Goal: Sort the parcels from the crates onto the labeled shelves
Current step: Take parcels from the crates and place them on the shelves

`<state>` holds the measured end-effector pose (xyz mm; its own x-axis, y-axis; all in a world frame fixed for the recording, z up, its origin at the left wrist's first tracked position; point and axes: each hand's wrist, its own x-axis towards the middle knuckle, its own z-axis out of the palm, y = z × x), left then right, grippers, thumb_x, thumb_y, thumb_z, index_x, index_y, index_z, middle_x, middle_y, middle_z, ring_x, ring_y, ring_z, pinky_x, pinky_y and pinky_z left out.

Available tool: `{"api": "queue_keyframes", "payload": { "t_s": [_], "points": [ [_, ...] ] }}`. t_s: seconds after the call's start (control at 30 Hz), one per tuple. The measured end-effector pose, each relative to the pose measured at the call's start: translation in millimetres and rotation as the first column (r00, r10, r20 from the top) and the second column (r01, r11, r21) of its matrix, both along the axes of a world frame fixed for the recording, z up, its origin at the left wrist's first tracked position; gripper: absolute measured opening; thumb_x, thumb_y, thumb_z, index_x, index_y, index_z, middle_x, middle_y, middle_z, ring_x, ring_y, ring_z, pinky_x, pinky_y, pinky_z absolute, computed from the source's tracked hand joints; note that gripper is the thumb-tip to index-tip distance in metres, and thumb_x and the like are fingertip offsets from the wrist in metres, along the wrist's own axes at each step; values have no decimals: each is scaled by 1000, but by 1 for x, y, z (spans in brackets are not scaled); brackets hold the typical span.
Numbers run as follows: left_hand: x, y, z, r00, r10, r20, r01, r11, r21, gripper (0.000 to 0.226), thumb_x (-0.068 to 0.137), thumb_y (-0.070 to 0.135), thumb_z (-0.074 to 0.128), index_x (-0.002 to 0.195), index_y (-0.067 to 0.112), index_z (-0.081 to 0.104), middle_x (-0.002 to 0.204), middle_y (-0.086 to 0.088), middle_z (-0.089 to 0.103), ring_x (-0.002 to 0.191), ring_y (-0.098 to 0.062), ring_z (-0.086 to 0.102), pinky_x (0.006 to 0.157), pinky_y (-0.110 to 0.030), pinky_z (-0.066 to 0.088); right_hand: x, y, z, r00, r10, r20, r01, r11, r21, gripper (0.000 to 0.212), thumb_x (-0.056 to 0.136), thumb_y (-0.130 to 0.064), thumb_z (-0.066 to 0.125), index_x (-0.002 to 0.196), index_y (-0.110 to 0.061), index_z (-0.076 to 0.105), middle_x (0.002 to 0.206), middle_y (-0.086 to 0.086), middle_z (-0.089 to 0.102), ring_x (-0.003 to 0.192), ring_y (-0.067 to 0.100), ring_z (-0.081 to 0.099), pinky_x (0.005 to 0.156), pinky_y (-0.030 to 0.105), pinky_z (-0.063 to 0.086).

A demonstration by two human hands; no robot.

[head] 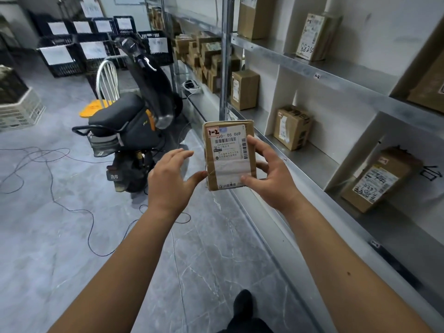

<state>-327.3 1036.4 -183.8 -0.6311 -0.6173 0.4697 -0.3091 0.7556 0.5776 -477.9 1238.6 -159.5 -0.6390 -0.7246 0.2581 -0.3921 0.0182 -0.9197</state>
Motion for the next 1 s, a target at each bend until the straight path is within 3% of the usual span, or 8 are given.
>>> {"api": "queue_keyframes", "payload": {
  "t_s": [0.1, 0.2, 0.33, 0.53, 0.67, 0.83, 0.93, 1.0],
  "points": [
    [-26, -16, 4, 1000, -2, -18, 2, 1000, -8, 66, 80, 54, 81, 134, 20, 67, 141, -1, 63, 133, -21, 56, 106, -58, 49, -29, -19, 0, 1000, -1, -23, 0, 1000, -7, 84, 88, -3, 78, 147, -51, 43, 143, -20, 54, 134, 18, 53, 99, 21, 55],
    [-60, -38, 8, 1000, -9, -21, 8, 1000, -9, 74, 79, 69, 69, 135, 21, 66, 141, 0, 62, 134, -21, 55, 106, -59, 49, -64, -40, 1, 1000, 3, -26, -3, 1000, -21, 85, 87, -2, 78, 149, -49, 43, 146, -18, 53, 136, 18, 52, 98, 20, 55],
    [-114, -67, 14, 999, -22, -25, 22, 1000, -9, 84, 76, 80, 57, 136, 22, 64, 141, 0, 62, 133, -22, 56, 105, -59, 49, -116, -66, 8, 999, -17, -47, 16, 1000, -21, 88, 86, -4, 80, 143, -60, 44, 146, -22, 53, 135, 19, 54, 110, 46, 52],
    [-197, -96, 24, 1000, -23, 4, 23, 1000, -18, 65, 83, 58, 76, 137, 24, 64, 143, -1, 60, 136, -22, 53, 109, -58, 46, -189, -96, 18, 999, -39, -33, 38, 999, -27, 87, 86, -1, 78, 147, -53, 44, 144, -21, 54, 129, 12, 58, 100, 40, 59],
    [-241, -112, 33, 999, -34, 11, 34, 999, -37, 62, 85, 52, 76, 139, 24, 63, 144, 1, 60, 136, -21, 52, 111, -58, 44, -228, -112, 30, 997, -47, -54, 45, 999, -21, 86, 86, 0, 78, 146, -53, 45, 126, -43, 55, 124, -1, 58, 98, 43, 60],
    [-290, -130, 47, 993, -101, -53, 100, 994, -34, 65, 86, 50, 77, 143, 26, 58, 142, 5, 61, 133, -16, 54, 109, -54, 48, -271, -126, 40, 994, -88, -69, 84, 995, -54, 88, 87, -6, 78, 146, -58, 42, 148, -16, 52, 137, 12, 52, 101, 51, 57],
    [-321, -139, 57, 986, -147, -78, 145, 989, -23, 69, 85, 54, 73, 145, 27, 54, 141, 5, 60, 132, -17, 55, 107, -54, 50, -292, -128, 48, 988, -135, -75, 129, 988, -82, 88, 87, -6, 79, 147, -59, 41, 149, -13, 51, 137, 13, 53, 104, 49, 56],
    [-344, -141, 66, 977, -193, -92, 191, 981, -32, 73, 83, 57, 71, 146, 26, 53, 143, 3, 59, 133, -18, 54, 110, -54, 48, -305, -125, 54, 979, -185, -85, 176, 979, -108, 87, 88, -2, 77, 147, -55, 43, 147, -14, 52, 132, 9, 57, 100, 40, 59]
  ]
}}
